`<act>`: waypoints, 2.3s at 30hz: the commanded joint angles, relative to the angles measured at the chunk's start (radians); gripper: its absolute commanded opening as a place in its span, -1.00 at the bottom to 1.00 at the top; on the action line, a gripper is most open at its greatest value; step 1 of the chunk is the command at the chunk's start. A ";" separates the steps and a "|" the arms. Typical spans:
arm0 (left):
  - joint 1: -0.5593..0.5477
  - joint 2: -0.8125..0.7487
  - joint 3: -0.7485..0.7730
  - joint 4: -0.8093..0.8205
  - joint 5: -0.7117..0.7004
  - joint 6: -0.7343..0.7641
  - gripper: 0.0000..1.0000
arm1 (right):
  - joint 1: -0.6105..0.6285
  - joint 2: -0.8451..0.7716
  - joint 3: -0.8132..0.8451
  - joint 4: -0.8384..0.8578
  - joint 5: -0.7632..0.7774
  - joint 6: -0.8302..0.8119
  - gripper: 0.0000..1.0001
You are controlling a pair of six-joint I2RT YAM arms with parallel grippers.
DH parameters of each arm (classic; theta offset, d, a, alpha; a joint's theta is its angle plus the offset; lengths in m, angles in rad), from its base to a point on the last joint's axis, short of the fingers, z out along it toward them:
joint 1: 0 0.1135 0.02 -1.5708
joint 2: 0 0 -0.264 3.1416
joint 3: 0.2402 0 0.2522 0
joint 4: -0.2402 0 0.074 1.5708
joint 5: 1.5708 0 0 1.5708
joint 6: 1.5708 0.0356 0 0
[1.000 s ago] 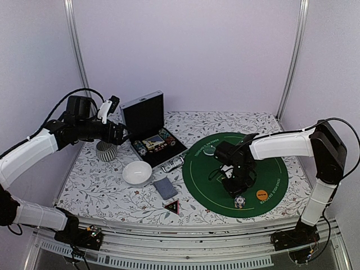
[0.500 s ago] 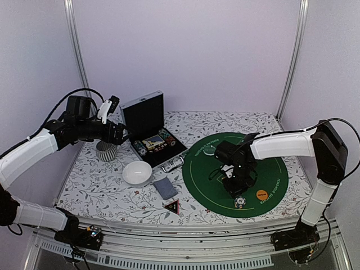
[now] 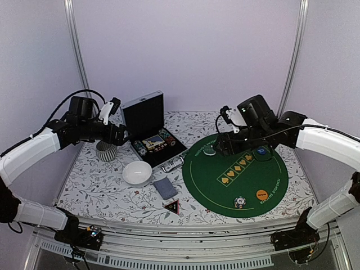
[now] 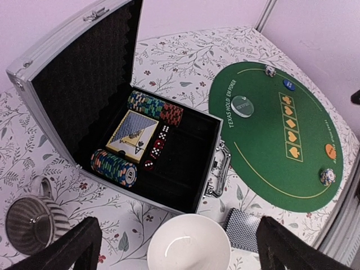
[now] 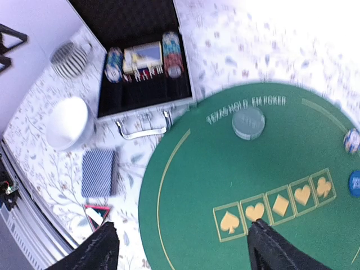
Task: Distribute texas hold em gaming equipment
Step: Pick up the pile of poker chips from the chip case.
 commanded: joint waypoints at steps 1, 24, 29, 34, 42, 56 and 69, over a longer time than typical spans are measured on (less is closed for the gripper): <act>0.012 0.027 0.023 -0.021 0.005 -0.001 0.96 | -0.030 -0.165 -0.102 0.263 0.085 -0.099 0.78; -0.276 0.761 0.683 -0.196 -0.298 0.092 0.24 | -0.201 -0.297 -0.350 0.604 -0.074 -0.260 0.98; -0.302 0.981 0.893 -0.302 -0.423 0.111 0.17 | -0.213 -0.297 -0.357 0.604 -0.087 -0.268 0.98; -0.307 1.096 0.999 -0.316 -0.470 0.114 0.16 | -0.219 -0.292 -0.367 0.603 -0.104 -0.269 0.98; -0.308 1.204 1.094 -0.349 -0.521 0.132 0.09 | -0.225 -0.291 -0.376 0.603 -0.111 -0.265 0.98; -0.304 1.366 1.324 -0.495 -0.507 0.153 -0.05 | -0.229 -0.286 -0.375 0.596 -0.122 -0.257 0.98; -0.309 1.307 1.203 -0.477 -0.468 0.161 -0.15 | -0.233 -0.272 -0.363 0.590 -0.135 -0.256 0.98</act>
